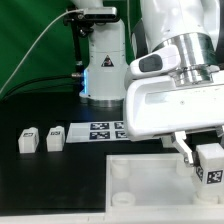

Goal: Assemble one leg

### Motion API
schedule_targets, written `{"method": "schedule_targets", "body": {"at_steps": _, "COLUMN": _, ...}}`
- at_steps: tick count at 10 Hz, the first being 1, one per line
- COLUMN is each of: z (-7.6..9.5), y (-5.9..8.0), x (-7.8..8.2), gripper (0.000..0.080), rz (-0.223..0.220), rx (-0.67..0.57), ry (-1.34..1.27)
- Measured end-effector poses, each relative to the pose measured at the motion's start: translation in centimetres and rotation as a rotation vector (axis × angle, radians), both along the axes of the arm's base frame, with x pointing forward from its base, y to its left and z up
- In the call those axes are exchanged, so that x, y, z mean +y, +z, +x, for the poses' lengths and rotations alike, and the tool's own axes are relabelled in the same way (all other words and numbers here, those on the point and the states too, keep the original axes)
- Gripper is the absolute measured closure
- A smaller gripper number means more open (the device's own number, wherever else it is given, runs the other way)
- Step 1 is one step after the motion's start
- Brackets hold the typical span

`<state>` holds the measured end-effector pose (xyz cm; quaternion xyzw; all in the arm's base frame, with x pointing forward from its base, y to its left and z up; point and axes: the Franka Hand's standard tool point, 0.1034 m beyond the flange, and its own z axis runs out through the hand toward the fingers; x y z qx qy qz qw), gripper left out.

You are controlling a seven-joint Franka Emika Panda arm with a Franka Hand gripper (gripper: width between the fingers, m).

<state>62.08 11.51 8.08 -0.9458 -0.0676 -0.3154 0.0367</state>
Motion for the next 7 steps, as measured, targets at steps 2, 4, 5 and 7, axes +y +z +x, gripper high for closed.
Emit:
{"method": "schedule_targets", "body": {"at_steps": 2, "z": -0.04, "y": -0.03, "x": 0.03, "gripper": 0.0504, "rz": -0.001, "rx": 0.027, "ry": 0.003}}
{"method": "schedule_targets", "body": {"at_steps": 4, "z": -0.22, "y": -0.30, "x": 0.04, "gripper": 0.0289, "rz": -0.002, "rx": 0.041, "ry": 0.004}}
{"method": "schedule_targets", "body": {"at_steps": 5, "z": -0.23, "y": -0.33, "x": 0.04, "gripper": 0.0289, "rz": -0.002, "rx": 0.041, "ry": 0.004}}
{"method": "schedule_targets", "body": {"at_steps": 7, "z": -0.25, "y": -0.37, "x": 0.04, "gripper": 0.0156, "rz": -0.002, "rx": 0.042, "ry": 0.005}}
